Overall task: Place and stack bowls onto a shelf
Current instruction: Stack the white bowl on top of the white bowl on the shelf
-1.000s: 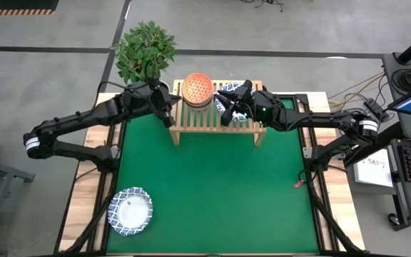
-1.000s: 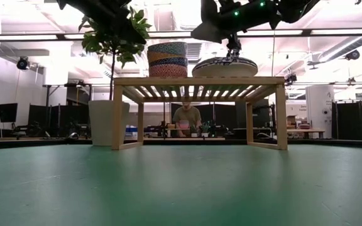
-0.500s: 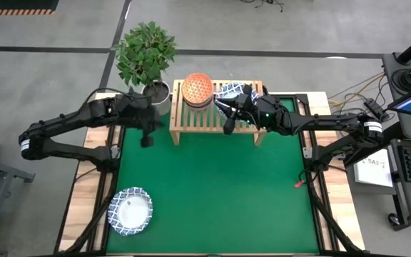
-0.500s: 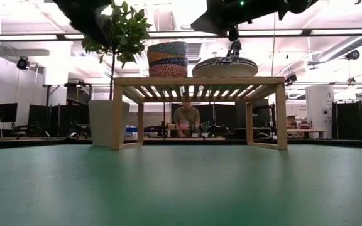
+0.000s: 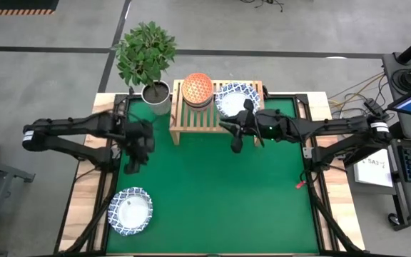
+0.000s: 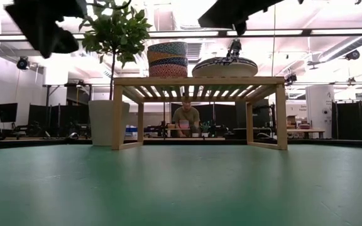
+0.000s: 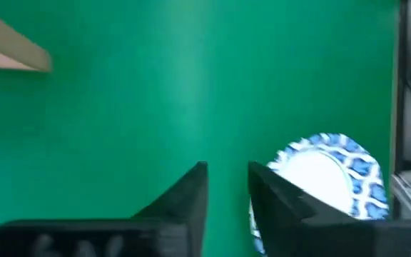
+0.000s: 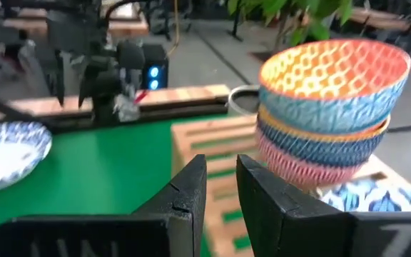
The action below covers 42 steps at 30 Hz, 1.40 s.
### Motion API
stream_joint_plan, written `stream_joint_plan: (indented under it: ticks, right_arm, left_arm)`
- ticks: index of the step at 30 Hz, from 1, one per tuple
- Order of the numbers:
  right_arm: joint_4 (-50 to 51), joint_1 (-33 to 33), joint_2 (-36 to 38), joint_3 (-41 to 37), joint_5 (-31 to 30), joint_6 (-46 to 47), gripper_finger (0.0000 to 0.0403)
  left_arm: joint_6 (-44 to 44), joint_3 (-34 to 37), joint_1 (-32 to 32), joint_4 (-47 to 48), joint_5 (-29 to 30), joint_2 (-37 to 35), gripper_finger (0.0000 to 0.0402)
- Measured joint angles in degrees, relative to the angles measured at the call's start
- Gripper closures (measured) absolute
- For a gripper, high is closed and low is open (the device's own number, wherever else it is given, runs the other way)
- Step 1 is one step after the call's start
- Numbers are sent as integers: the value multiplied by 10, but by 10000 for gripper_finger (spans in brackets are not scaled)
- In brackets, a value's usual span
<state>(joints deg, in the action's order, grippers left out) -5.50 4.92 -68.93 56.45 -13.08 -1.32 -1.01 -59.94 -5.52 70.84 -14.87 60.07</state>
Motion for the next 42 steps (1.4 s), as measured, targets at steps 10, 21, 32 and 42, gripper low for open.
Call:
stream_joint_plan:
  ticks: [10, 21, 32, 42]
  right_arm:
    - [57, -64, 70, -53, 0, -5, 335]
    - [-34, -106, 169, -156, 0, -41, 335]
    - [-43, -123, 202, -167, 0, -89, 335]
    - [-20, -123, 219, -167, 0, -107, 335]
  left_arm:
    - [156, 76, 207, -91, -2, 29, 194]
    - [219, 156, 302, -161, 38, 117, 201]
    - [201, 150, 307, -178, 38, 210, 269]
    - [202, 86, 306, -131, 36, 196, 395]
